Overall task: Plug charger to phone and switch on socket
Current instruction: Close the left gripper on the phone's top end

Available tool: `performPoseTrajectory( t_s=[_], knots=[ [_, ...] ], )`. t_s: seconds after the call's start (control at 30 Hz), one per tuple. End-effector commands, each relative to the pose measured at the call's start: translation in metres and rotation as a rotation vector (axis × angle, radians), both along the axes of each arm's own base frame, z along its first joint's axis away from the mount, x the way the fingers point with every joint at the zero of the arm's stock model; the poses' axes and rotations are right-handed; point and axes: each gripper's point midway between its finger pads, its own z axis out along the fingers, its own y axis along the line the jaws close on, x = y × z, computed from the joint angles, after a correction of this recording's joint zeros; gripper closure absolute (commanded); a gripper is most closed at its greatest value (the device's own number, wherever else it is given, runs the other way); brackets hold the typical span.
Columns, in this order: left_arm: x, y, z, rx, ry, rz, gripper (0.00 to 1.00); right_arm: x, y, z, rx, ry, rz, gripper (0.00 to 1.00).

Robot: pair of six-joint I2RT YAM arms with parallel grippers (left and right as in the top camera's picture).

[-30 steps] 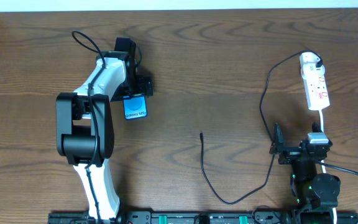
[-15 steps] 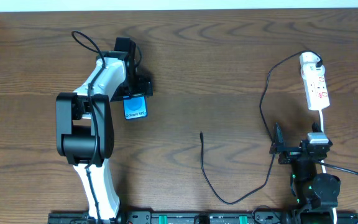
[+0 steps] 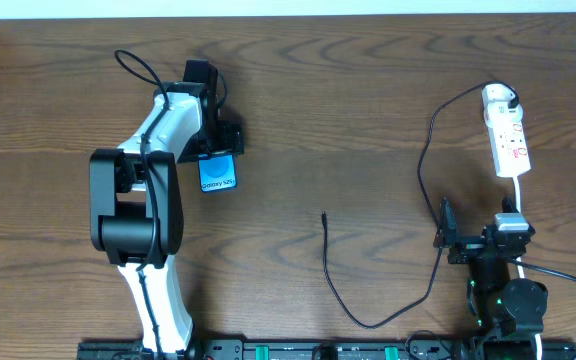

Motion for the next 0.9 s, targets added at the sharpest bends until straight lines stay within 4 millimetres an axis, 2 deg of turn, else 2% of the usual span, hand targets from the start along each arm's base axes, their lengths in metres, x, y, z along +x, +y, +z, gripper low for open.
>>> performPoseTrajectory(
  t_s=[0.0,0.87],
  knots=[
    [-0.0116,0.0072,-0.0218,0.019,0.065,0.002,0.09,-0.0004,0.0023,-0.0003,-0.018,-0.001,0.011,0.01],
    [-0.0116,0.0072,-0.0218,0.018,0.065,0.002,0.18,-0.0004,0.0024,-0.0003,-0.018,-0.001,0.012,0.01]
  ],
)
